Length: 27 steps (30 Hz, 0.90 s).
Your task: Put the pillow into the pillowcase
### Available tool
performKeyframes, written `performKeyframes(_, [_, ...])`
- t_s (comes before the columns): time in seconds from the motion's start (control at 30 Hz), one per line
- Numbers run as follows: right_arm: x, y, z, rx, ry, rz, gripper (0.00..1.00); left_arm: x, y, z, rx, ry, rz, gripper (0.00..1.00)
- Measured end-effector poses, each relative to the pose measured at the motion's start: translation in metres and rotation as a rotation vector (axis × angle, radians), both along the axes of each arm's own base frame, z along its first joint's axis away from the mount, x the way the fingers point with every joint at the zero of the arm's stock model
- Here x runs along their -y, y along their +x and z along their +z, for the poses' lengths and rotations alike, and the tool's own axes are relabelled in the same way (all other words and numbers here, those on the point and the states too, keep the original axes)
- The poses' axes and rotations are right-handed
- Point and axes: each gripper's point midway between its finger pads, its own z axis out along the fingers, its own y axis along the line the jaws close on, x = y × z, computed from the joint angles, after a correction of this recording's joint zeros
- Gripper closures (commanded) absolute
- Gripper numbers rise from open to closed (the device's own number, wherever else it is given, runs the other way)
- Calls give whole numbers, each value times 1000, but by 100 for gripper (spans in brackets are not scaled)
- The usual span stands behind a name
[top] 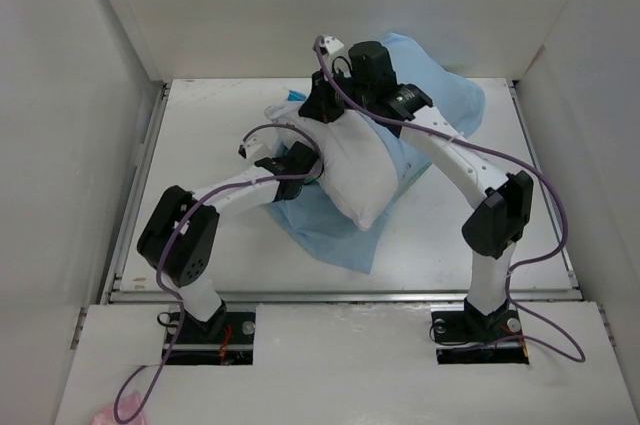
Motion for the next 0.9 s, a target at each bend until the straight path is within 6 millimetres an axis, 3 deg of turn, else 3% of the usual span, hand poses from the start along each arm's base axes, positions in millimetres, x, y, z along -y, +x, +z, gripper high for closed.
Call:
performKeyframes(0.17, [11,-1,-9,22,-48,-24,100,-12,-8,29,63,-2,-15,100])
performKeyframes(0.33, [23,-22,-57,38,-174,38,100,-40,-13,108,254,-151,11,100])
performKeyframes(0.4, [20,-29,-73,61,-206,74,100,-58,-12,129,305,-183,34,100])
performKeyframes(0.53, [8,-35,-87,103,-265,85,100,-82,-15,127,266,-142,51,100])
performKeyframes(0.67, [-7,-31,-101,173,-310,127,100,-77,-17,125,232,-128,-11,100])
performKeyframes(0.77, [-20,-41,-112,232,-349,189,100,-77,-19,122,199,-114,-31,100])
performKeyframes(0.9, [-51,-42,-133,266,-414,236,100,-76,-17,127,180,-101,-48,100])
